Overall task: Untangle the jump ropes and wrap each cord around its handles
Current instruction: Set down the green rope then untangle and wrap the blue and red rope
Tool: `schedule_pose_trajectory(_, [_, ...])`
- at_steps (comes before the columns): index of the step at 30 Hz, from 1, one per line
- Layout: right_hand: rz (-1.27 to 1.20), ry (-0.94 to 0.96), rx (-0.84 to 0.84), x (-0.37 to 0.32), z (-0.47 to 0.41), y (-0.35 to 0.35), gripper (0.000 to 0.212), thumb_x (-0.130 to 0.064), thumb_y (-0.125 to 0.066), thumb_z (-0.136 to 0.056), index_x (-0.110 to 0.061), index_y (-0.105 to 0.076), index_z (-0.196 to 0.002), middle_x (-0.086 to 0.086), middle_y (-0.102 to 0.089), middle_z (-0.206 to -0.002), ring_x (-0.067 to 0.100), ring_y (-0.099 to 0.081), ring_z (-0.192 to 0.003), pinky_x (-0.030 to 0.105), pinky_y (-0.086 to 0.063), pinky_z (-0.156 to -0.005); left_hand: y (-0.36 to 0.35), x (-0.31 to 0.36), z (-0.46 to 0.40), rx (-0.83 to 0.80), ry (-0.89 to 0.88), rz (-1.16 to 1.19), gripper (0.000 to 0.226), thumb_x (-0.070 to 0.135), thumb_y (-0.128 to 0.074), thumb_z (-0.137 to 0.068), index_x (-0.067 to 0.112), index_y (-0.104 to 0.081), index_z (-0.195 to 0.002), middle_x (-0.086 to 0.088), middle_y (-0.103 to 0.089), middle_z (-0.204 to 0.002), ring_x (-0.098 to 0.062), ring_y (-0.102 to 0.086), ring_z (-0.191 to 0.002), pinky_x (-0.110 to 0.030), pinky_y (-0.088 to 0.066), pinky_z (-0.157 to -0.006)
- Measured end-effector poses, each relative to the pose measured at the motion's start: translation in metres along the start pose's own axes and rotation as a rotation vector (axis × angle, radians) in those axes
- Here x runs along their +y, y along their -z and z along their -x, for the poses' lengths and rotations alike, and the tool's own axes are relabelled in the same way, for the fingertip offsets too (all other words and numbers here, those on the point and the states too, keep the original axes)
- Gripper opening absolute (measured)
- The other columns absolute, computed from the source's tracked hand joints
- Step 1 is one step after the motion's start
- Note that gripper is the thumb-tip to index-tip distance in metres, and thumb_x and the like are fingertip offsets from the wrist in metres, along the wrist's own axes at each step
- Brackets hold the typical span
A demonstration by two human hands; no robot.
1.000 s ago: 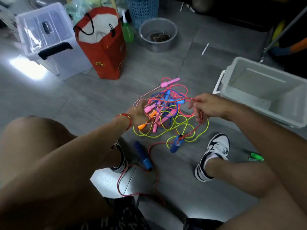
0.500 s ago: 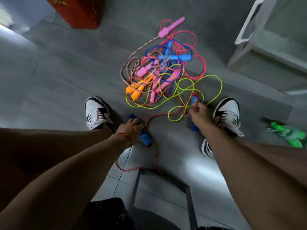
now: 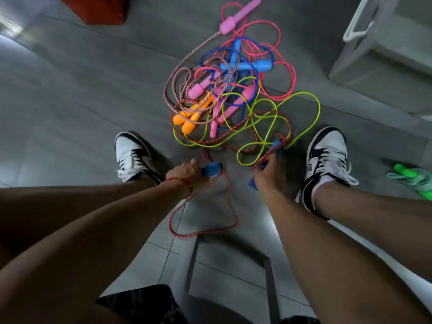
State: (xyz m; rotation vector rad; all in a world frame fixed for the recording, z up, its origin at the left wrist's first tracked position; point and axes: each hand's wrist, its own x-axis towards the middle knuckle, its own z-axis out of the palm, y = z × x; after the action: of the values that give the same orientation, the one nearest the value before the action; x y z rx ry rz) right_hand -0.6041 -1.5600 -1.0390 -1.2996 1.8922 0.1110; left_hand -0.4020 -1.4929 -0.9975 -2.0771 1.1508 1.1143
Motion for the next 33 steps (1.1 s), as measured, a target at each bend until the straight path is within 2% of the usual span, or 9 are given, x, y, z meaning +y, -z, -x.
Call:
schedule_pose_trajectory(3, [-0.448, -0.362, -0.313, -0.016, 0.036, -0.007, 0.046, -0.026, -0.075, -0.07, -0.009, -0.056, -0.109, 0.011, -0.067, -0.103, 0.026, -0.062, -0.082, 0.035, -0.054, -0.07, 0.026, 0.001, 0.019, -0.134, 0.164, 0.649, 0.036, 0.042, -0.053, -0.094, 0.007, -0.061, -0.097, -0.009, -0.066, -0.074, -0.024, -0.063, -0.055, -0.024, -0.048, -0.049])
schedule_pose_trajectory(5, [-0.694, -0.564, -0.571, -0.022, 0.057, -0.002, 0.034, -0.019, -0.066, -0.079, -0.002, -0.063, -0.108, 0.013, -0.067, -0.083, 0.025, -0.062, -0.065, 0.032, -0.055, -0.056, 0.037, -0.002, 0.037, -0.192, 0.192, 1.015, 0.027, 0.027, -0.053, -0.098, 0.002, -0.057, -0.087, -0.01, -0.059, -0.058, -0.018, -0.051, -0.034, -0.019, -0.041, -0.037])
schedule_pose_trajectory(9, [-1.027, -0.561, -0.772, -0.034, 0.107, 0.02, 0.019, -0.022, -0.049, -0.091, -0.01, -0.06, -0.081, 0.005, -0.057, -0.056, 0.019, -0.055, -0.045, 0.024, -0.051, -0.045, 0.057, -0.006, 0.082, -0.155, 0.042, 1.372, 0.021, 0.015, -0.05, -0.101, 0.008, -0.047, -0.081, -0.012, -0.051, -0.066, -0.017, -0.05, -0.035, -0.019, -0.04, -0.037])
schedule_pose_trajectory(14, [-1.37, -0.382, -0.899, -0.059, 0.149, 0.061, 0.046, -0.061, -0.046, -0.096, -0.018, -0.053, -0.08, -0.003, -0.042, -0.047, 0.009, -0.043, -0.036, 0.016, -0.038, -0.037, 0.09, -0.001, 0.149, -0.177, -0.007, 1.483, 0.018, 0.028, -0.05, -0.103, 0.012, -0.048, -0.094, -0.014, -0.054, -0.077, -0.028, -0.057, -0.064, -0.049, -0.056, -0.065])
schedule_pose_trajectory(17, [-1.488, -0.319, -0.875, -0.07, 0.162, 0.084, 0.043, -0.054, -0.044, -0.097, -0.014, -0.06, -0.093, 0.003, -0.056, -0.056, 0.016, -0.056, -0.045, 0.024, -0.053, -0.05, 0.106, 0.004, 0.187, -0.279, -0.078, 1.455, 0.025, 0.035, -0.046, -0.104, 0.012, -0.056, -0.1, -0.014, -0.068, -0.082, -0.031, -0.065, -0.073, -0.058, -0.053, -0.086])
schedule_pose_trajectory(19, [-1.382, -0.188, -0.779, -0.081, 0.167, 0.087, 0.058, -0.062, -0.038, -0.098, -0.011, -0.066, -0.106, 0.012, -0.073, -0.081, 0.026, -0.072, -0.068, 0.039, -0.061, -0.066, 0.11, 0.008, 0.202, -0.295, -0.137, 1.413, 0.027, 0.037, -0.046, -0.104, 0.012, -0.057, -0.104, -0.013, -0.073, -0.083, -0.034, -0.068, -0.081, -0.063, -0.05, -0.093])
schedule_pose_trajectory(22, [-1.283, -0.063, -0.671, -0.096, 0.176, 0.093, 0.076, -0.075, -0.038, -0.089, -0.015, -0.063, -0.128, 0.014, -0.073, -0.114, 0.032, -0.071, -0.102, 0.048, -0.058, -0.085, 0.11, 0.013, 0.215, -0.336, -0.22, 1.42, 0.03, 0.037, -0.049, -0.103, 0.014, -0.055, -0.121, -0.016, -0.071, -0.111, -0.037, -0.067, -0.096, -0.07, -0.046, -0.092])
schedule_pose_trajectory(28, [-1.249, 0.098, -0.601, -0.113, 0.185, 0.115, 0.079, -0.074, -0.039, -0.09, -0.01, -0.062, -0.131, 0.018, -0.068, -0.124, 0.028, -0.071, -0.105, 0.041, -0.059, -0.089, 0.11, 0.014, 0.231, -0.235, -0.427, 1.416, 0.027, 0.029, -0.06, -0.098, 0.023, -0.056, -0.123, -0.008, -0.072, -0.108, -0.032, -0.07, -0.096, -0.073, -0.046, -0.088])
schedule_pose_trajectory(33, [-0.934, 0.219, -0.45, -0.131, 0.177, 0.153, 0.07, -0.075, -0.043, -0.086, -0.019, -0.069, -0.119, 0.01, -0.073, -0.116, 0.03, -0.069, -0.108, 0.047, -0.051, -0.097, 0.125, 0.019, 0.244, -0.074, -0.677, 1.37, 0.037, 0.023, -0.059, -0.099, 0.027, -0.044, -0.133, -0.009, -0.067, -0.128, -0.034, -0.068, -0.111, -0.067, -0.05, -0.089])
